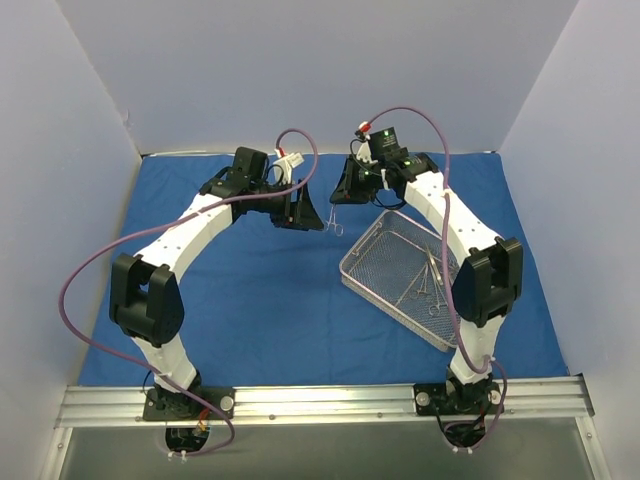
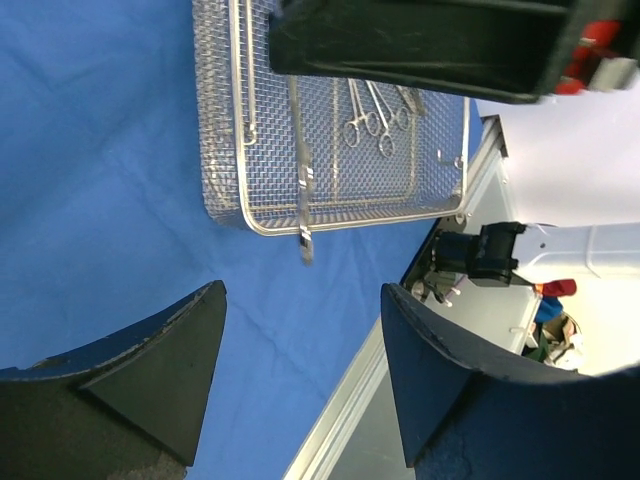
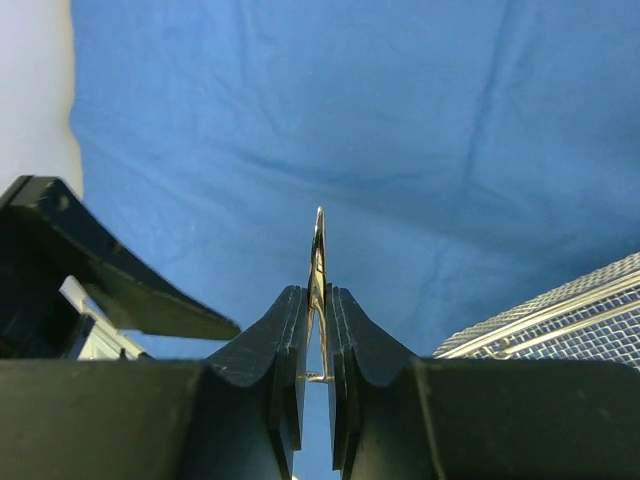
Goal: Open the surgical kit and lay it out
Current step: Place the medical item in the surgical kit.
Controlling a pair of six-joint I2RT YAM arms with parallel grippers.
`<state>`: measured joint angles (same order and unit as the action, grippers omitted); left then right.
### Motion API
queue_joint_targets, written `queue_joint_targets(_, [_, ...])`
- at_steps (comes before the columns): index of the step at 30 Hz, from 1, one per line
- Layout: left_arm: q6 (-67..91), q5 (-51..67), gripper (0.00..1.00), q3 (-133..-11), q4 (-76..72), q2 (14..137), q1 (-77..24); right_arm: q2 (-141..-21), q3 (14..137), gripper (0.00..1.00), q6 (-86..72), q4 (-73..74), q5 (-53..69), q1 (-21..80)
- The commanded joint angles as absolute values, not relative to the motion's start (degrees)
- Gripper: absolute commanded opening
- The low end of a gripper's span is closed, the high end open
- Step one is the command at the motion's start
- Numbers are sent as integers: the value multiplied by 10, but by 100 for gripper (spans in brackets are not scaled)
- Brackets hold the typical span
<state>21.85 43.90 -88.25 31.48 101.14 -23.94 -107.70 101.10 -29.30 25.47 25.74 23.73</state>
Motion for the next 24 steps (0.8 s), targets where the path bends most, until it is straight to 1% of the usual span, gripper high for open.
queue_joint_targets(1, [215,414,71,-883,311,1009,-240,-1083,1044,0,-296,256,282,240])
queue_joint_targets(6, [238,335,70,-876,285,976,-239,-1104,1071,0,-362,267,262,236])
queue_joint_targets(9, [231,301,74,-906,309,985,-237,-1129,1095,0,-421,272,257,230])
queue_joint_targets(11, [229,294,78,-916,311,990,-233,-1143,1098,0,-451,257,271,228])
queue_joint_targets(15, [227,266,79,-945,328,999,-230,-1146,1092,0,-509,243,273,233])
queue_joint_targets(18, [231,223,80,-948,352,991,-229,-1145,1082,0,-565,248,273,233])
queue_joint_targets(19, [236,198,80,-948,360,988,-227,-1143,1071,0,-603,249,265,234])
queue_joint_targets(24, [247,145,80,-940,399,977,-200,-1143,1044,0,-715,237,251,250])
